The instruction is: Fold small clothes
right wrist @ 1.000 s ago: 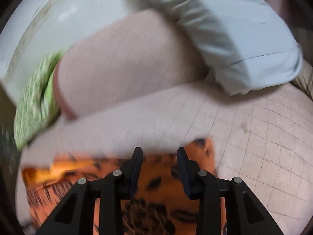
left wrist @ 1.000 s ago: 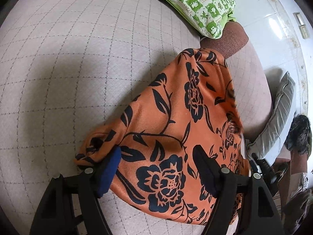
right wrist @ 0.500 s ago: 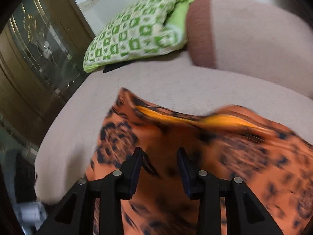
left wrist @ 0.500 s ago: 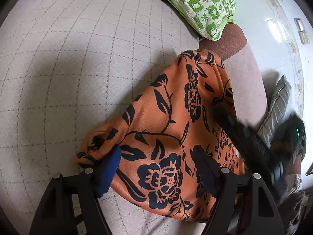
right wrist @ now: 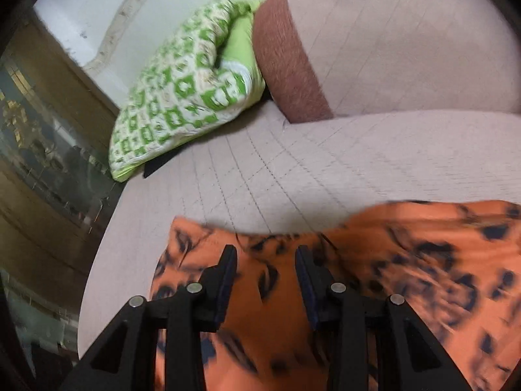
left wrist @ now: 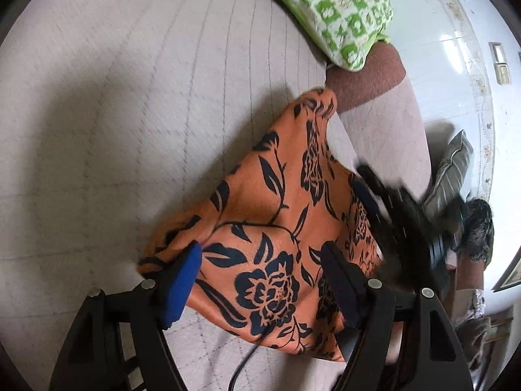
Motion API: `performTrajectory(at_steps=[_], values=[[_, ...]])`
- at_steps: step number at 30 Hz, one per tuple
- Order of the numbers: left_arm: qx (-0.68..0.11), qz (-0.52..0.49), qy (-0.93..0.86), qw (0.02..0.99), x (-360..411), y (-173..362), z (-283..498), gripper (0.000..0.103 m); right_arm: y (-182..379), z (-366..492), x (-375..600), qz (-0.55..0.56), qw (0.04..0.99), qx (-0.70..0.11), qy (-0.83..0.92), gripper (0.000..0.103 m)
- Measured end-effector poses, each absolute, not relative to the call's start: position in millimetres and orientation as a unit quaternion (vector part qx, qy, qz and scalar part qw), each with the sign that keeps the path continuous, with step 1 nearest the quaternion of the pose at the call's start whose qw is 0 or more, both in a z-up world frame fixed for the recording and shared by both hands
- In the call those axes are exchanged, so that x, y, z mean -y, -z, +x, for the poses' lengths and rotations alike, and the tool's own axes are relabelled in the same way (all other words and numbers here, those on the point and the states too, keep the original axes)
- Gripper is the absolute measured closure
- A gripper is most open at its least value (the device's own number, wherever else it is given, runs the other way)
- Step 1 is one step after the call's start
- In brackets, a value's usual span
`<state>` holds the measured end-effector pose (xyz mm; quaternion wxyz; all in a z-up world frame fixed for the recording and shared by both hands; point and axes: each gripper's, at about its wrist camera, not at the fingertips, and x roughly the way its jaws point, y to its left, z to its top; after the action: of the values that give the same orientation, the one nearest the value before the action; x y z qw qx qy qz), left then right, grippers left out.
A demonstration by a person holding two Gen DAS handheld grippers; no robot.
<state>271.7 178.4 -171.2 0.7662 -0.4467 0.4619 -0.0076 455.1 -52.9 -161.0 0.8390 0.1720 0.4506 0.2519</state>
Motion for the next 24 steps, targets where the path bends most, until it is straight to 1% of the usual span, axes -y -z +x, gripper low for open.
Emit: performTrajectory(at_steps=[4, 6, 9, 12, 15, 17, 22, 24], values=[[-0.449, -0.433, -0.016, 0.781, -189, 164, 262, 0.027, 137, 405, 91, 0.145, 0.848, -0.439, -0.26, 0.063], [-0.464, -0.42, -0.045, 0.779, -193, 168, 261, 0.027, 133, 379, 123, 0.131, 0.852, -0.445, -0.242, 0.063], [-0.478, -0.419, -0.059, 0.769, -198, 181, 259, 0.027, 138, 341, 168, 0.111, 0.855, -0.465, -0.202, 0.063], [-0.476, -0.414, -0.058, 0.774, -197, 174, 256, 0.027, 155, 310, 210, 0.094, 0.853, -0.49, -0.154, 0.063], [-0.478, -0.406, -0.073, 0.775, -196, 175, 253, 0.027, 178, 285, 254, 0.122, 0.844, -0.509, -0.118, 0.062], [-0.477, -0.4, -0.079, 0.779, -193, 173, 252, 0.027, 185, 271, 273, 0.157, 0.845, -0.493, -0.133, 0.062], [-0.468, -0.352, -0.11, 0.803, -176, 161, 261, 0.027, 182, 256, 284, 0.183, 0.857, -0.462, -0.135, 0.062], [-0.444, -0.331, -0.118, 0.824, -170, 147, 259, 0.027, 176, 256, 288, 0.204, 0.86, -0.445, -0.143, 0.062]])
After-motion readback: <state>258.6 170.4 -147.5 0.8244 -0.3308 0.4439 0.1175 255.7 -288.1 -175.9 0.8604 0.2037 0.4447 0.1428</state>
